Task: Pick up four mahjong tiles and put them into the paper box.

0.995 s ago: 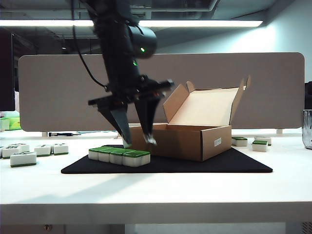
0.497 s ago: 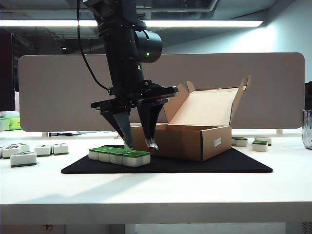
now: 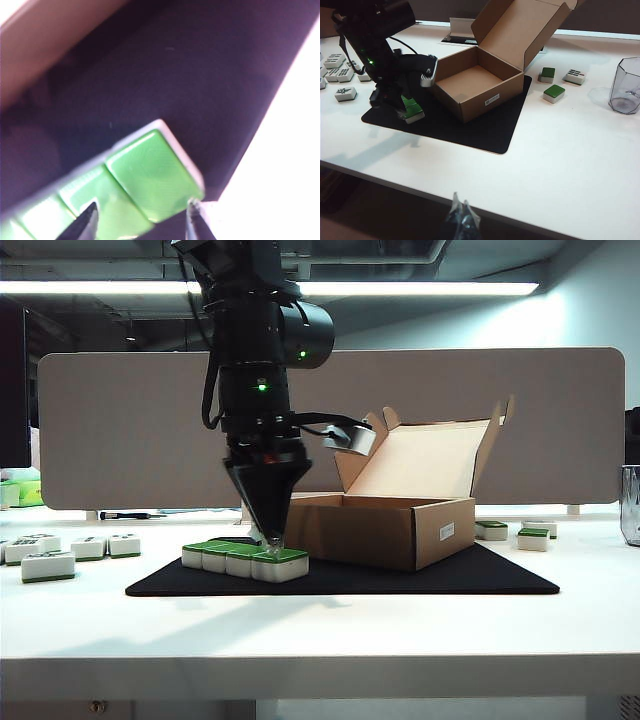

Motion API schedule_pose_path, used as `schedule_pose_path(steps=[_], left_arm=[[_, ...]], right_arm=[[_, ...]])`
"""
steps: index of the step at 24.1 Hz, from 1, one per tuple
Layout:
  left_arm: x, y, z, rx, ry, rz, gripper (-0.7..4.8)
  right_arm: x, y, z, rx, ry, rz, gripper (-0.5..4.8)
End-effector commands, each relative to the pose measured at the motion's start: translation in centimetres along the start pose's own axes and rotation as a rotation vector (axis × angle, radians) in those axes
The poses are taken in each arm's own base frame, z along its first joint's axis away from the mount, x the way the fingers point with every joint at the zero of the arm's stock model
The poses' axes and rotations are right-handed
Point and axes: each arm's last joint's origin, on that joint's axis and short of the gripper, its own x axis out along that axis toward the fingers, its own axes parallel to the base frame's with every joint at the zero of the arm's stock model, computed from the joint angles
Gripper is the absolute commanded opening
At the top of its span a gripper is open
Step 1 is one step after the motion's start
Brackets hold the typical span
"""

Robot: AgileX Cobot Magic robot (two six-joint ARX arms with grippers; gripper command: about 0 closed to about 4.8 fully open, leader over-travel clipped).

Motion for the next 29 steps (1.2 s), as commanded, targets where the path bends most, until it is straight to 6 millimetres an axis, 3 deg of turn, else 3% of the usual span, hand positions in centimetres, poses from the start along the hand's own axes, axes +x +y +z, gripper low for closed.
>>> schedule_pose_path(steps=[1,7,11,16,20,22,23,25,29], left_arm=[[-0.2,0.4,-0.2,0.261,-0.013,0.002,2.21],[-0.2,0.6,-0.4,0.416,-0.047,-0.021,2.56],[0.2,0.6,0.0,0.441,-0.094,-0.035,3.15],[2.5,0.4,0.2,0.497,-0.055,-0.076,3.19],[2.8,0.6,0.3,0.498,-0.064,-0.062,3.15],[2.8,0.6,0.4,0.497,-0.065,-0.055,2.67],[2.8,0.6,0.4,0.497,-0.065,-0.057,2.03],[2.8,0.6,0.4,0.497,-0.067,-0.054,1.58],[2.5,0.4,0.7,0.485,-0.073,-0.048,1.47]], right_arm=[[-0.2,0.1,0.0,-0.007,-0.021,-0.003,-0.01],[-0.2,0.1,0.0,-0.007,-0.021,-0.003,-0.01],[-0.2,0.1,0.0,-0.007,-0.021,-0.003,-0.01],[-0.2,0.1,0.0,-0.007,-0.020,-0.003,-0.01],[-0.2,0.1,0.0,-0.007,-0.021,-0.003,-0.01],[-0.2,0.1,0.0,-0.007,-0.021,-0.003,-0.01],[-0.2,0.1,0.0,-0.007,-0.021,-0.003,-0.01],[-0.2,0.1,0.0,-0.007,-0.021,-0.003,-0.01],[-0.2,0.1,0.0,-0.007,-0.021,-0.003,-0.01]])
